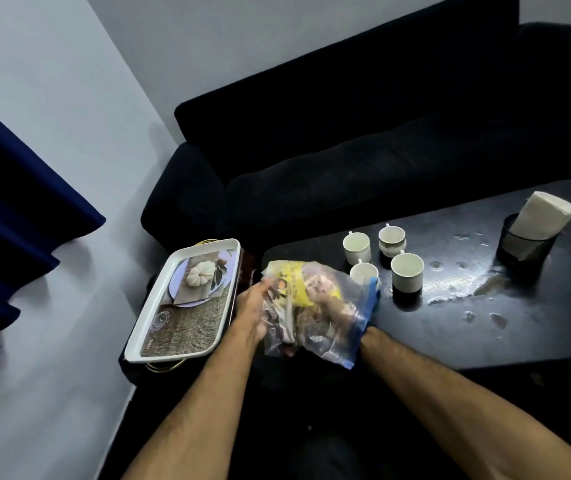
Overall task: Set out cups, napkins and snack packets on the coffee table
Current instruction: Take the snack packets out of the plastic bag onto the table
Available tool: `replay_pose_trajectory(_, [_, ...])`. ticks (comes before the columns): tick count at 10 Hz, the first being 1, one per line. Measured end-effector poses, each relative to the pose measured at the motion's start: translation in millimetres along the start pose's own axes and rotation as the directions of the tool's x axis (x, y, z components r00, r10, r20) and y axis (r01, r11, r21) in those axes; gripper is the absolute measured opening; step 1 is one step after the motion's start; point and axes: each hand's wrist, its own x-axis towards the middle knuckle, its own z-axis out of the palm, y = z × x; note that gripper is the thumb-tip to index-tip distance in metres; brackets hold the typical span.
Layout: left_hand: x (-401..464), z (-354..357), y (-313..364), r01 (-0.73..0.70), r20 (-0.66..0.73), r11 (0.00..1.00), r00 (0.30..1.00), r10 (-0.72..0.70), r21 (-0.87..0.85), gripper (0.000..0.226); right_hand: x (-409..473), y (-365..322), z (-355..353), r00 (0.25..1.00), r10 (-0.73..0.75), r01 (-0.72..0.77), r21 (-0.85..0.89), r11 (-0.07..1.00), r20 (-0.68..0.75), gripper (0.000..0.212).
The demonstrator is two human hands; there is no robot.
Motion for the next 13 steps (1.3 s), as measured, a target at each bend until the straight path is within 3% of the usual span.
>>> replay_pose_trajectory(1, [3,-9,8,-0.087,-0.081,0.992,0.994,0.079,-0.094,0.030,4,-4,-23,0.637,-0.391,-0.082,0.563,0.823,0.664,0.063])
replay_pose_trajectory(2, [7,-15,20,-0.207,-0.238,0.977,0.952,0.191,-0.045,0.027,13,3,-28,0.987,-0.020,0.040,-0.122,0.992,0.158,0.051])
replay_pose_trajectory(3, [12,-28,20,-0.229,-0.297,0.973,0.930,0.219,0.001,0.029,8,2,-43,0.999,-0.025,0.023,-0.089,0.996,-0.030,0.014])
replay_pose_trajectory(5, [16,-43,-39,-0.092,-0.343,0.996,0.936,0.081,-0.015,0.029,10,-2,-67,0.990,-0.122,0.103,-0.222,0.970,-0.074,0.032])
replay_pose_trajectory(6, [15,-42,-66,0.035,-0.268,0.999,0.963,-0.037,-0.013,0.048,11,2,-67,0.981,-0.192,0.164,-0.399,0.902,-0.031,0.047])
replay_pose_trajectory(7, [10,-41,-84,0.175,-0.205,0.981,0.966,-0.155,0.081,0.053,16,9,-67,0.978,-0.208,0.158,-0.570,0.806,-0.022,0.060])
replay_pose_trajectory(8, [10,-37,-88,0.177,-0.286,0.964,0.951,-0.115,0.200,0.044,18,16,-64,0.978,-0.193,0.106,-0.616,0.781,-0.076,0.063])
replay_pose_trajectory(10, [7,-38,-61,-0.036,-0.384,0.947,0.909,0.164,0.319,0.027,19,22,-66,0.949,-0.237,0.065,-0.606,0.793,-0.209,0.068])
replay_pose_trajectory(11, [9,-48,-35,-0.135,-0.405,0.938,0.875,0.264,0.320,0.019,18,28,-67,0.947,-0.227,0.020,-0.663,0.748,-0.228,0.058])
replay_pose_trajectory(12, [9,-64,-13,-0.227,-0.510,0.962,0.816,0.272,0.150,0.026,16,33,-57,0.911,-0.286,0.005,-0.687,0.727,-0.297,0.053])
replay_pose_trajectory(13, [12,-81,-2,-0.254,-0.529,0.965,0.829,0.182,-0.066,0.044,17,34,-47,0.885,-0.359,0.052,-0.704,0.708,-0.296,0.056])
